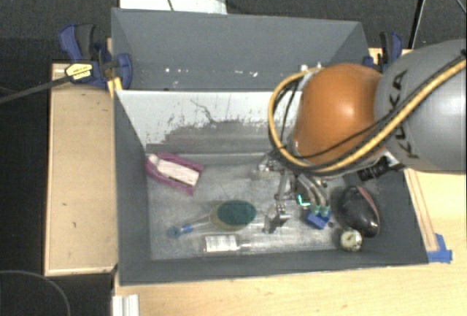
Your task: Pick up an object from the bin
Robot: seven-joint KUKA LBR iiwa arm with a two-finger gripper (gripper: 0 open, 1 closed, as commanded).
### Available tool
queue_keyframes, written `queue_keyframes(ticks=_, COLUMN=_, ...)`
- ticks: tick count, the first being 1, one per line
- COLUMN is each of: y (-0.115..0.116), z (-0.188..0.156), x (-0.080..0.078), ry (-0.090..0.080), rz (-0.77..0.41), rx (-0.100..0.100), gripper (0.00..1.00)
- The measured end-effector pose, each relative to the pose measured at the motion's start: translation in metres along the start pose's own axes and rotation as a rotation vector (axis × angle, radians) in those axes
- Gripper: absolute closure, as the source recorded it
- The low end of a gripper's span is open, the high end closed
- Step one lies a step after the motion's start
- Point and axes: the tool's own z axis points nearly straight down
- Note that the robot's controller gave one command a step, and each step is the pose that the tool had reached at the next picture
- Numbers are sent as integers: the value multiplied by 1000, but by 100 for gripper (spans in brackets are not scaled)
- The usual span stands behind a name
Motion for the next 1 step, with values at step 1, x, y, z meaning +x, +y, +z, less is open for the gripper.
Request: queue_keyframes(ticks=1, y=45, z=124, x=-7, ry=-13, rz=-226, rx=-1, gripper=0)
